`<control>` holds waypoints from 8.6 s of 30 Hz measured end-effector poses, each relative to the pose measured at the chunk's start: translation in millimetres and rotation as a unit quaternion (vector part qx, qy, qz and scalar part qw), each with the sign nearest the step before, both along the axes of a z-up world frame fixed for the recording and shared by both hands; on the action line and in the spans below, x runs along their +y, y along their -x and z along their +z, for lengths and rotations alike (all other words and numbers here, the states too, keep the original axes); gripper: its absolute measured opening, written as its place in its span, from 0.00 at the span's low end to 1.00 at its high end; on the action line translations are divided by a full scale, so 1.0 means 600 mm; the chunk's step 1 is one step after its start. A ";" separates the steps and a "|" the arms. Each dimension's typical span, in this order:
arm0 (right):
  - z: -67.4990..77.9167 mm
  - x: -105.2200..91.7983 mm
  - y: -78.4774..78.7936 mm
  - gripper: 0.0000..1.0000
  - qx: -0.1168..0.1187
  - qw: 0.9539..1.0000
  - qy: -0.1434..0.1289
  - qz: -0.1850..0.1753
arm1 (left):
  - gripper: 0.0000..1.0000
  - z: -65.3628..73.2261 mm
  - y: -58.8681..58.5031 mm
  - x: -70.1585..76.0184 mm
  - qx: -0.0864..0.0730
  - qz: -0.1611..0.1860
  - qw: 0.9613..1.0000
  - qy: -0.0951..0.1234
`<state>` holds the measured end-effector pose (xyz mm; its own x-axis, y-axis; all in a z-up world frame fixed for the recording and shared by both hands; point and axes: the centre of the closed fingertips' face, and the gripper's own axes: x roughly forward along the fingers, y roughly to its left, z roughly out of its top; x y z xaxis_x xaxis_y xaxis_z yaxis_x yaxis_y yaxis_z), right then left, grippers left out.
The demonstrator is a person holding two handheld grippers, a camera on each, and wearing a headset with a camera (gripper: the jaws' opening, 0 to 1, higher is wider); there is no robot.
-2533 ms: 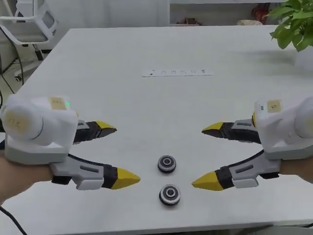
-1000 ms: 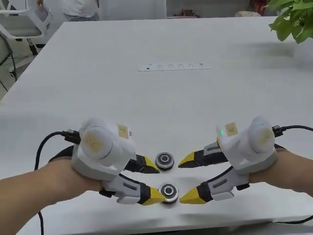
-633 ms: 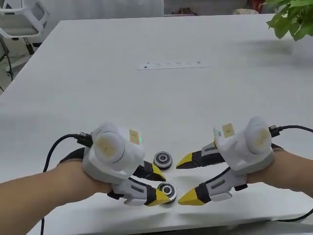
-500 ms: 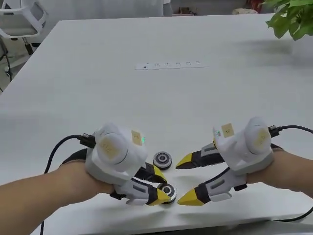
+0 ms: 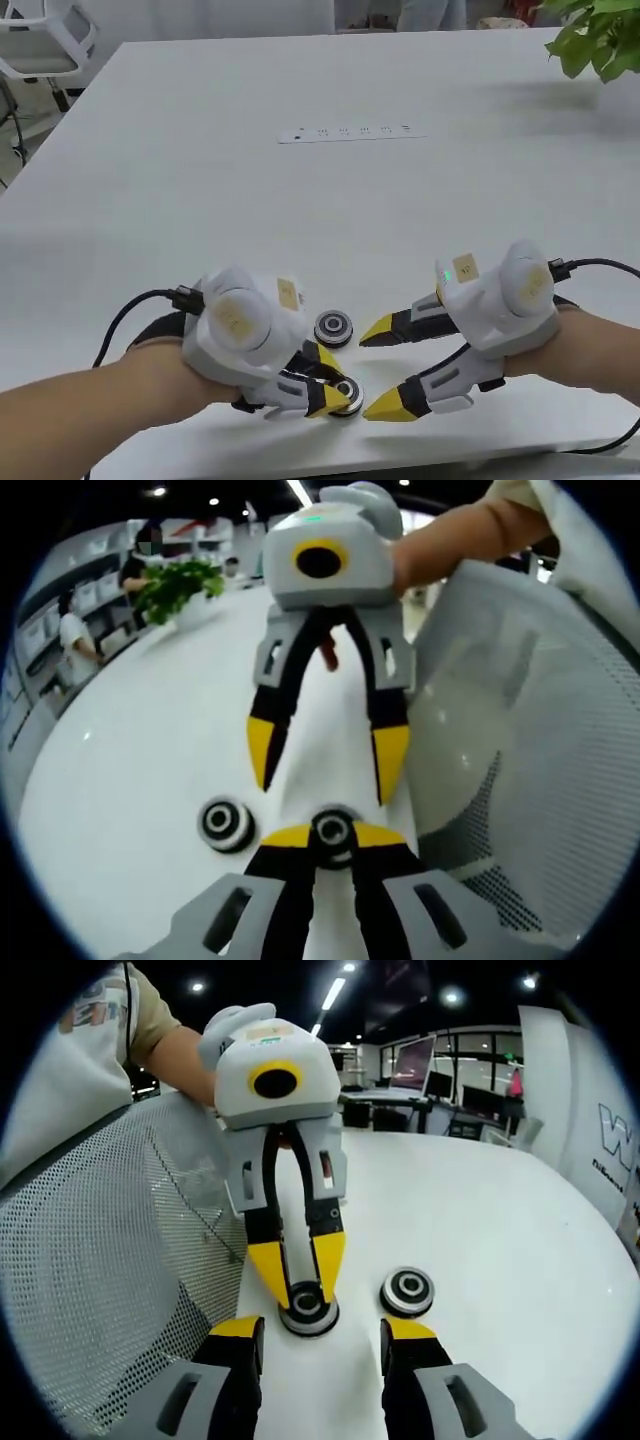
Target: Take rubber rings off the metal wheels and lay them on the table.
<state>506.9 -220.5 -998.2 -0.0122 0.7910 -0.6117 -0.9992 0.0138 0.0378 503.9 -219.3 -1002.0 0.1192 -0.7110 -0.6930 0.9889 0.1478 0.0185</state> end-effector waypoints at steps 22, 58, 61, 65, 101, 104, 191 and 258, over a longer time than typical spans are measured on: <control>-0.016 0.024 0.015 0.38 0.024 1.000 -0.005 0.006 | 0.13 0.001 -0.001 0.001 -0.004 0.011 1.000 0.002; -0.029 0.010 0.015 0.21 0.018 1.000 0.004 0.006 | 0.13 0.001 -0.003 0.001 -0.010 0.016 1.000 0.006; -0.030 0.009 0.015 0.20 0.017 1.000 0.006 0.007 | 0.13 0.001 -0.003 0.001 -0.010 0.017 1.000 0.007; -0.029 0.008 0.015 0.20 0.015 1.000 0.010 0.007 | 0.13 0.001 -0.002 0.001 -0.011 0.017 1.000 0.007; -0.030 0.012 0.016 0.22 0.036 0.999 0.004 -0.003 | 0.13 0.000 -0.004 -0.001 -0.013 0.020 1.000 0.008; -0.030 0.008 0.015 0.20 0.039 0.999 0.006 -0.006 | 0.13 0.001 -0.004 -0.001 -0.013 0.020 1.000 0.008; -0.028 -0.001 0.016 0.15 0.057 0.998 0.002 -0.010 | 0.13 0.002 -0.005 0.000 -0.009 0.025 1.000 0.014; -0.032 -0.006 0.013 0.05 0.050 0.999 0.016 -0.014 | 0.12 0.001 -0.007 0.000 -0.010 0.031 0.999 0.017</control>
